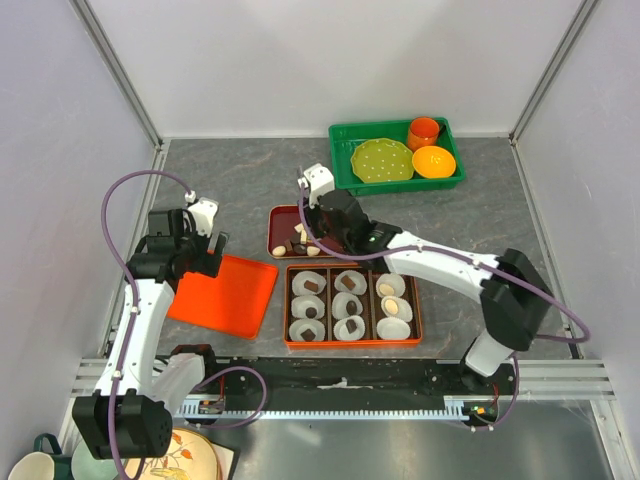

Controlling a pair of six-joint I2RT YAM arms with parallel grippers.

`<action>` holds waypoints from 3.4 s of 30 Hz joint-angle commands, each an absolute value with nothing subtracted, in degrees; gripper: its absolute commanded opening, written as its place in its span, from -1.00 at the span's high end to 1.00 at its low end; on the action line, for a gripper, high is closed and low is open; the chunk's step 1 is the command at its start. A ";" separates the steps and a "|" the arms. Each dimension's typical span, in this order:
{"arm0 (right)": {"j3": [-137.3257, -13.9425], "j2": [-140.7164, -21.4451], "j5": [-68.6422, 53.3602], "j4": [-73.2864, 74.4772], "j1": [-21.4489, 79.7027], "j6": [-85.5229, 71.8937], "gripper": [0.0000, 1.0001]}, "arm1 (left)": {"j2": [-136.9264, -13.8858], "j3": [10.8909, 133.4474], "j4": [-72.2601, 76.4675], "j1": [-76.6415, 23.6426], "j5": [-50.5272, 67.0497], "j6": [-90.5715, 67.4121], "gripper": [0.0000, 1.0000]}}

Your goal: Pack the chocolate

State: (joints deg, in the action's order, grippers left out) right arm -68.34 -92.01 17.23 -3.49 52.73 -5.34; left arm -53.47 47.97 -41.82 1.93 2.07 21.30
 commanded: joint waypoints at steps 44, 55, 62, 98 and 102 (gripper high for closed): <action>-72.86 -108.63 14.50 -16.88 47.72 -11.78 0.30 | -50.71 47.81 -41.39 2.29 1.85 22.76 -0.95; -70.49 -99.85 17.40 -13.89 47.64 -6.51 0.57 | -50.36 47.99 -41.48 2.37 2.11 23.03 -0.95; -67.42 -88.36 18.19 -5.48 47.64 -5.18 0.58 | -50.10 47.90 -41.48 2.37 2.28 23.11 -0.95; -46.32 -46.32 16.17 36.65 53.87 -29.26 0.47 | -51.94 48.87 -41.22 2.37 2.72 22.59 -0.95; -45.79 -46.67 18.63 35.51 54.84 -30.15 0.39 | -51.77 48.96 -41.13 2.37 2.20 22.85 -0.95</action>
State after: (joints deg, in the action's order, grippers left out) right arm -46.24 -46.59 15.59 39.44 53.93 -28.05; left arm -51.88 47.42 -41.74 2.17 2.04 21.34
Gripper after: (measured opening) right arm 0.305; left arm 0.972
